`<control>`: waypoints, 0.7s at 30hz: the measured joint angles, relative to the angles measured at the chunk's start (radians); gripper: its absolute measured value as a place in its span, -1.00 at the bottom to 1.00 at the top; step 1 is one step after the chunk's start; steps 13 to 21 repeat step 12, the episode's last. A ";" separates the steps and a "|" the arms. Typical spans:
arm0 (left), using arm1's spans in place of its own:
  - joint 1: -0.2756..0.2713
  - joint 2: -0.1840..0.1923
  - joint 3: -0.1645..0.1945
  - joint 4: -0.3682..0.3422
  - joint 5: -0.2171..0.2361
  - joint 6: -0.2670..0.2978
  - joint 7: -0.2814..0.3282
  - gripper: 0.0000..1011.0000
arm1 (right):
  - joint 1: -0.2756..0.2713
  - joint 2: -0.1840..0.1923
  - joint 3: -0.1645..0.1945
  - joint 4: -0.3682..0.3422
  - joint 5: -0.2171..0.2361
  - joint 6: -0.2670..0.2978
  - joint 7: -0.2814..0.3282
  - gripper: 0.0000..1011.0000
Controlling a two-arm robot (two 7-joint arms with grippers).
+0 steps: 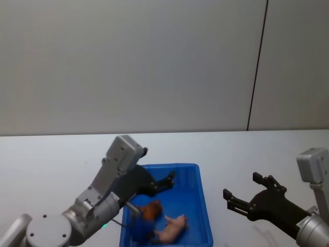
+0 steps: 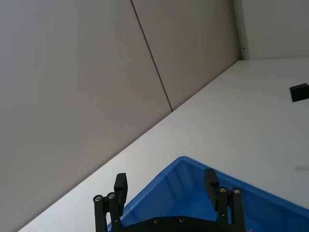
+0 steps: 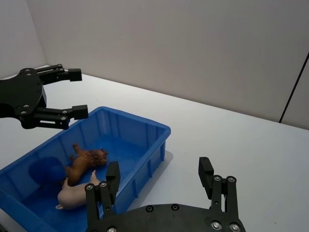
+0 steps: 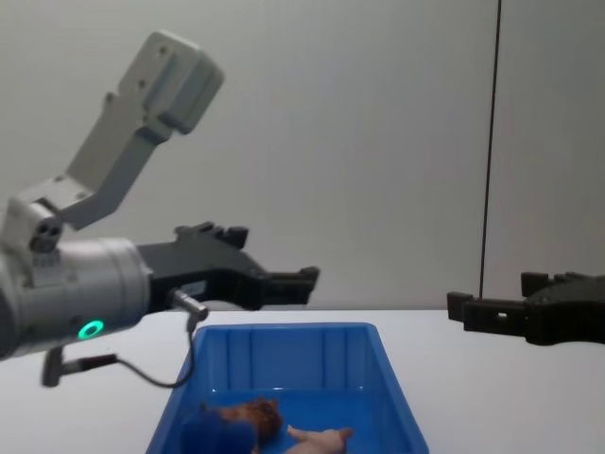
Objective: Pick up the two dolls from the table and place them into the box.
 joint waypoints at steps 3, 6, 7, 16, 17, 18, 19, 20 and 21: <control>-0.009 -0.008 0.004 0.004 0.003 -0.016 -0.013 0.98 | 0.000 0.000 0.000 0.000 0.000 0.000 0.000 0.98; -0.013 -0.011 0.005 0.004 0.003 -0.027 -0.021 0.98 | 0.000 0.000 0.000 0.000 0.000 0.000 0.000 0.98; -0.015 -0.013 0.005 0.004 0.003 -0.033 -0.026 0.98 | 0.000 0.000 0.000 0.000 0.000 0.000 0.000 0.98; -0.019 -0.016 0.007 0.003 0.003 -0.048 -0.036 0.98 | 0.000 0.000 0.000 0.000 0.000 0.000 0.000 0.98; -0.019 -0.016 0.007 0.003 0.003 -0.048 -0.036 0.98 | 0.000 0.000 0.000 0.000 0.000 0.000 0.000 0.98; -0.019 -0.016 0.007 0.003 0.003 -0.048 -0.036 0.98 | 0.000 0.000 0.000 0.000 0.000 0.000 0.000 0.98; -0.019 -0.016 0.007 0.003 0.003 -0.048 -0.036 0.98 | 0.000 0.000 0.000 0.000 0.000 0.000 0.000 0.98; -0.019 -0.016 0.007 0.003 0.003 -0.048 -0.036 0.98 | 0.000 0.000 0.000 0.000 0.000 0.000 0.000 0.98; -0.019 -0.016 0.007 0.003 0.003 -0.048 -0.036 0.98 | 0.000 0.000 0.000 0.000 0.000 0.000 0.000 0.98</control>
